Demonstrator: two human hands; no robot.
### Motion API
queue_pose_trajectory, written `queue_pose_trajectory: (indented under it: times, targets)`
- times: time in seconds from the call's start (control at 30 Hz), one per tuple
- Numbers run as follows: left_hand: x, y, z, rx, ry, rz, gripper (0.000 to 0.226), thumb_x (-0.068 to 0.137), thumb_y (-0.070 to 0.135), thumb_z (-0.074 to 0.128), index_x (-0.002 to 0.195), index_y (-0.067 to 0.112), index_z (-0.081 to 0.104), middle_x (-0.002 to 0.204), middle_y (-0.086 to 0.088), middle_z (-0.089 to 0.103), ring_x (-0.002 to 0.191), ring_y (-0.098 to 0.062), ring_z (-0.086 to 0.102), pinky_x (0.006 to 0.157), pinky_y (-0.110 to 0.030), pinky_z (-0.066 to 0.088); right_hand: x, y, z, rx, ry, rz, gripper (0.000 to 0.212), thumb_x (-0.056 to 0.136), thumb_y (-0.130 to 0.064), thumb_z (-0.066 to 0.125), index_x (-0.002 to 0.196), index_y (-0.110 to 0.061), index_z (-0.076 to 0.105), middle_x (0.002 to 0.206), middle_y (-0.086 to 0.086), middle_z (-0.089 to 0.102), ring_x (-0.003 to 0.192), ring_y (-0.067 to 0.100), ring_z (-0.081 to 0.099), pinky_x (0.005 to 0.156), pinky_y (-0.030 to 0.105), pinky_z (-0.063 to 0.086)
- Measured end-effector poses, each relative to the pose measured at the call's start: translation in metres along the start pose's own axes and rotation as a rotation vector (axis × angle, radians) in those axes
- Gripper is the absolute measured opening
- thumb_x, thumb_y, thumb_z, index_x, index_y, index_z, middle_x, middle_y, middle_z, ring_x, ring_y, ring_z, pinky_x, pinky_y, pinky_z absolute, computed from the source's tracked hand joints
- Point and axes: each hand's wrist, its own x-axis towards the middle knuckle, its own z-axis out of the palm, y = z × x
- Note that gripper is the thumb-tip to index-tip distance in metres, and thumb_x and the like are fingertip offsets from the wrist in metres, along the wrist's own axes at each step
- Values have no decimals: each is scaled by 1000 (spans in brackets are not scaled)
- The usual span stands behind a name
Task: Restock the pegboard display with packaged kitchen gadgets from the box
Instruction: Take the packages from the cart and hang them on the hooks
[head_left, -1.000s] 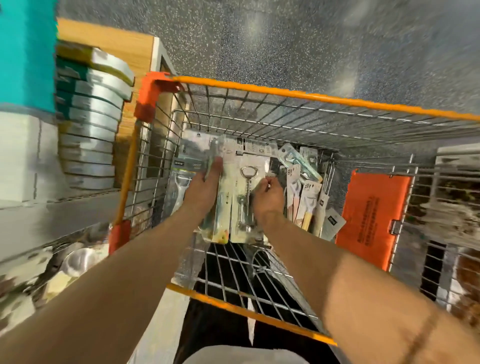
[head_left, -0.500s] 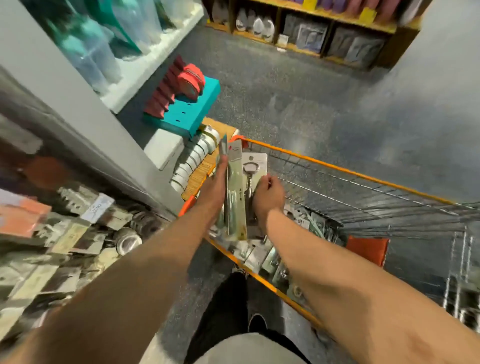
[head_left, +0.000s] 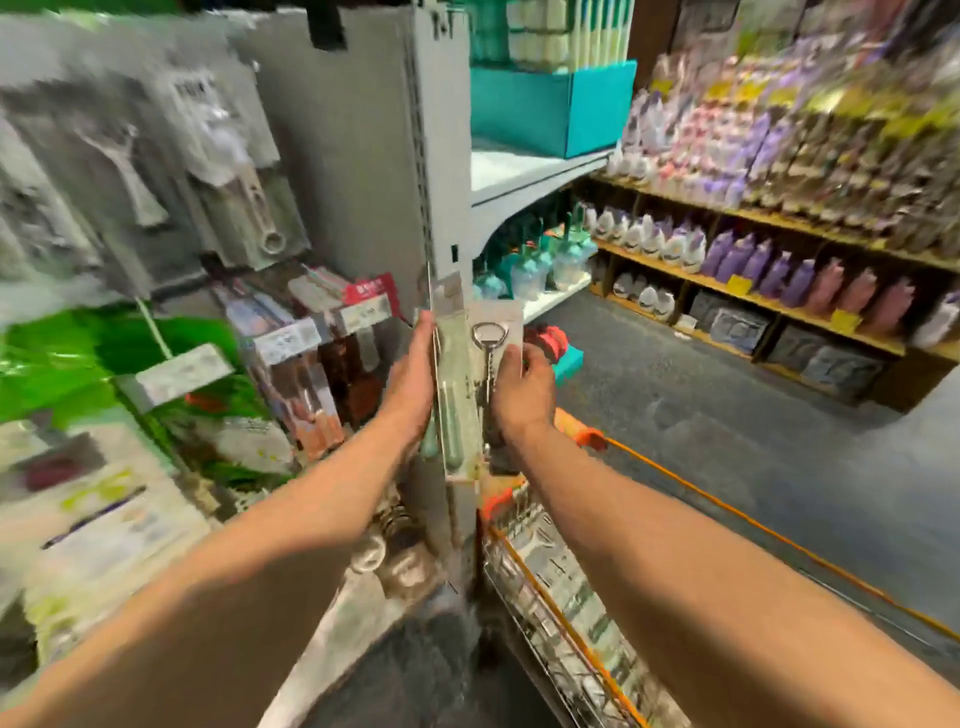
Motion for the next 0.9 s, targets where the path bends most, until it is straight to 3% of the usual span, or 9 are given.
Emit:
queue_pose_trajectory:
  times: [0.2, 0.3, 0.4, 0.5, 0.63, 0.9]
  targets:
    - [-18, 62, -100, -115, 113, 143, 93, 69, 103, 47, 113, 28, 82, 120, -2, 78, 116, -26, 71, 109, -45, 51, -45, -94, 61, 73, -149, -166, 30, 110, -21, 43, 118, 0, 62, 111, 18, 66, 95, 24, 54, 70, 22, 28]
    - [-44, 96, -147, -145, 156, 201, 84, 64, 102, 51, 100, 35, 85, 109, -1, 81, 110, -25, 75, 108, -47, 52, -71, -137, 93, 128, -212, -221, 28, 110, -22, 42, 120, -3, 61, 101, 4, 61, 94, 20, 54, 71, 23, 33]
    - [-66, 122, -190, -181, 220, 310, 82, 70, 94, 53, 103, 25, 84, 107, 2, 81, 106, -21, 76, 109, -45, 52, -96, -170, 127, 151, -254, -267, 28, 109, -26, 42, 117, -8, 62, 102, 4, 67, 98, 25, 61, 80, 29, 41]
    - [-82, 139, -229, -193, 284, 374, 90, 59, 98, 50, 103, 26, 83, 107, 4, 81, 108, -20, 74, 110, -44, 51, -122, -197, 155, 167, -290, -313, 25, 109, -26, 42, 108, -12, 63, 93, 0, 64, 92, 23, 60, 76, 29, 38]
    - [-78, 144, -258, -210, 304, 385, 105, 52, 109, 52, 113, 29, 81, 112, 3, 80, 112, -23, 73, 113, -48, 48, -135, -218, 173, 158, -321, -363, 28, 109, -25, 41, 102, -8, 62, 84, -4, 59, 82, 18, 54, 70, 29, 33]
    - [-63, 161, -259, -211, 305, 419, 94, 65, 103, 46, 117, 31, 79, 112, 3, 80, 113, -22, 73, 111, -48, 49, -105, -237, 196, 150, -388, -396, 27, 109, -28, 40, 104, -13, 62, 92, -4, 63, 89, 18, 57, 79, 30, 39]
